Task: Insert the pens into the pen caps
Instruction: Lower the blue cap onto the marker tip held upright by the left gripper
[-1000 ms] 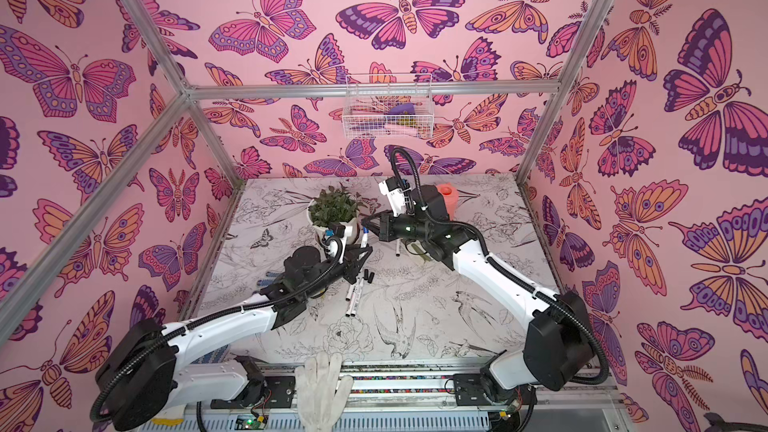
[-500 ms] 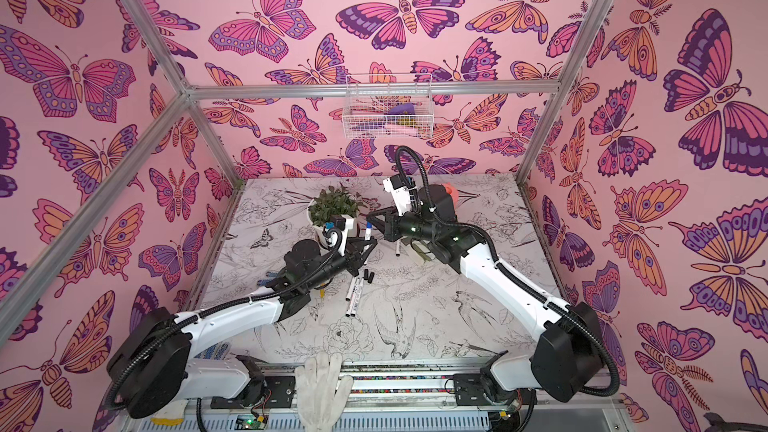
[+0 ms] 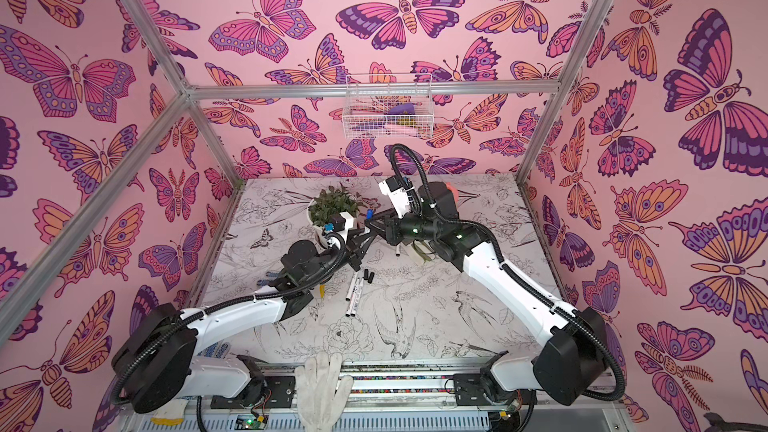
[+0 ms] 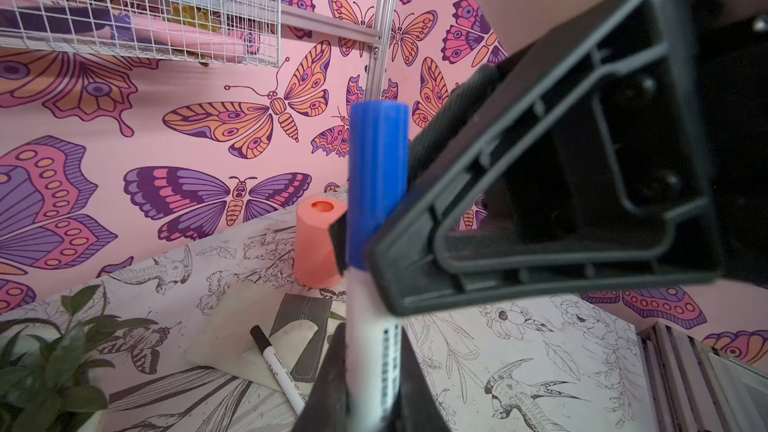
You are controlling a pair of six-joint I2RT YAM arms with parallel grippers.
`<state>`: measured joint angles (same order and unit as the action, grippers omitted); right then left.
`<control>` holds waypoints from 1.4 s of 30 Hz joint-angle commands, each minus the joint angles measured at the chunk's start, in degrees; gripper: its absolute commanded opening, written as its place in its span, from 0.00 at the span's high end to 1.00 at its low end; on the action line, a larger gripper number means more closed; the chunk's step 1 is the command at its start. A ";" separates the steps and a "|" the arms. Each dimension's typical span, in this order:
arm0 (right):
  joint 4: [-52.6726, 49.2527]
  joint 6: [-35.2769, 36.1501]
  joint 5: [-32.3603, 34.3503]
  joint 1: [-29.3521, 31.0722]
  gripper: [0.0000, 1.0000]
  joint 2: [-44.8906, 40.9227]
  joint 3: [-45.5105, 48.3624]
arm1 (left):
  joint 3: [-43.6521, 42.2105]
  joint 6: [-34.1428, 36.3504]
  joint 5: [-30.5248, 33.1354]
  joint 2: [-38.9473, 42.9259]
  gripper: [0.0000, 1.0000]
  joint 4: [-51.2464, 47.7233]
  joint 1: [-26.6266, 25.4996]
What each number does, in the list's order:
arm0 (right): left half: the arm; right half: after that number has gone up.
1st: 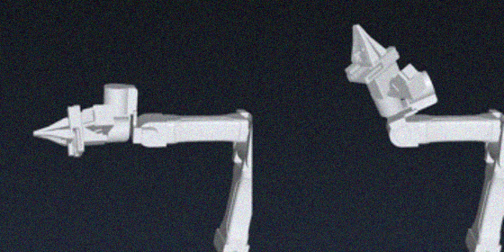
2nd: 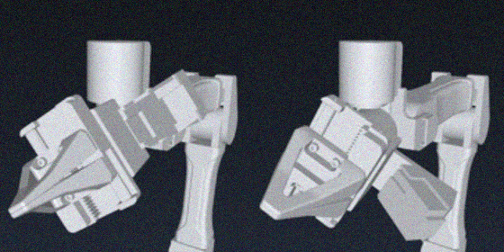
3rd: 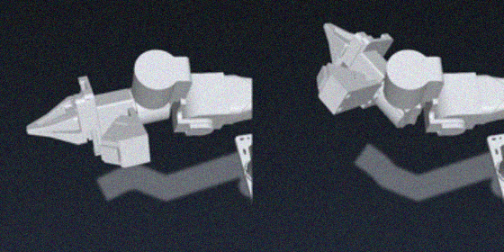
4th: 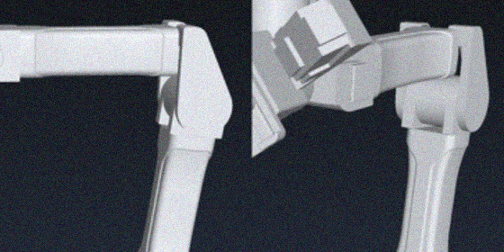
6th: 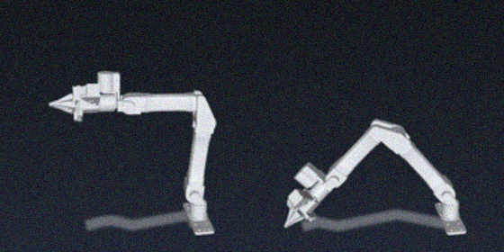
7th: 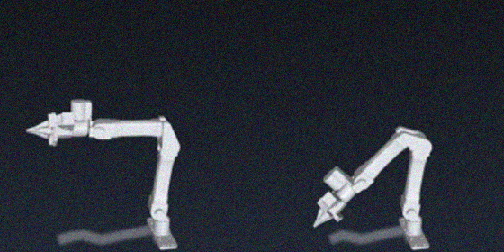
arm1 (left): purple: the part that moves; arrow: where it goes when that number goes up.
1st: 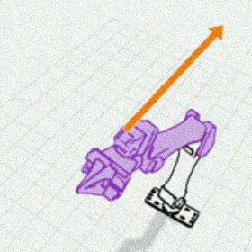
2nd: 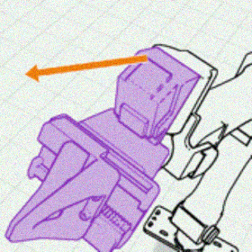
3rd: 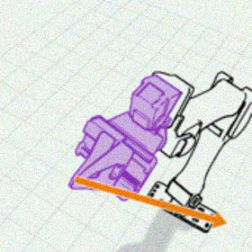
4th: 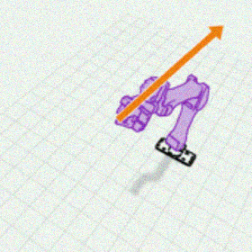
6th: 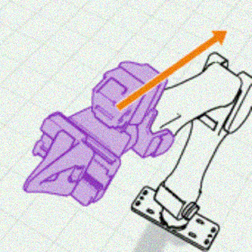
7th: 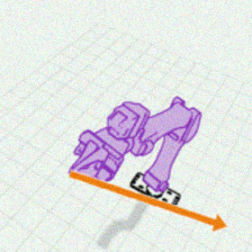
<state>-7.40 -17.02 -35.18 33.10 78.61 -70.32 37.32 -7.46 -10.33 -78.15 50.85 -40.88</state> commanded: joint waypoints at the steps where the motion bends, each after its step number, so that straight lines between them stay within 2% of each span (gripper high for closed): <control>1: -7.43 0.60 -7.65 2.14 0.81 0.83 -0.93 | 0.03 3.24 2.94 -0.18 1.00 10.09 -0.51; 4: -6.87 0.42 -7.89 2.14 0.78 0.81 -1.48 | -0.06 4.15 2.95 -0.14 1.00 10.06 -0.91; 8: -7.37 1.25 -6.91 2.05 0.64 0.17 -1.83 | -0.71 4.23 3.71 -0.41 1.00 10.56 -1.13; 12: -7.45 1.57 -4.35 1.90 0.57 -0.77 -2.01 | -1.74 4.19 4.26 -0.69 1.00 11.84 -1.13; 24: -8.90 3.61 0.97 -0.85 0.57 -4.07 -5.64 | -3.92 4.45 5.15 -1.35 1.00 13.84 -1.27; 42: -4.30 0.25 -0.86 1.00 0.62 2.90 -11.16 | -4.10 3.84 4.62 -1.47 1.00 13.57 -2.45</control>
<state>-13.04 -16.49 -35.62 33.58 80.86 -79.70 33.47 -3.27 -5.54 -78.98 61.76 -42.92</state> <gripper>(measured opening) 0.384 0.150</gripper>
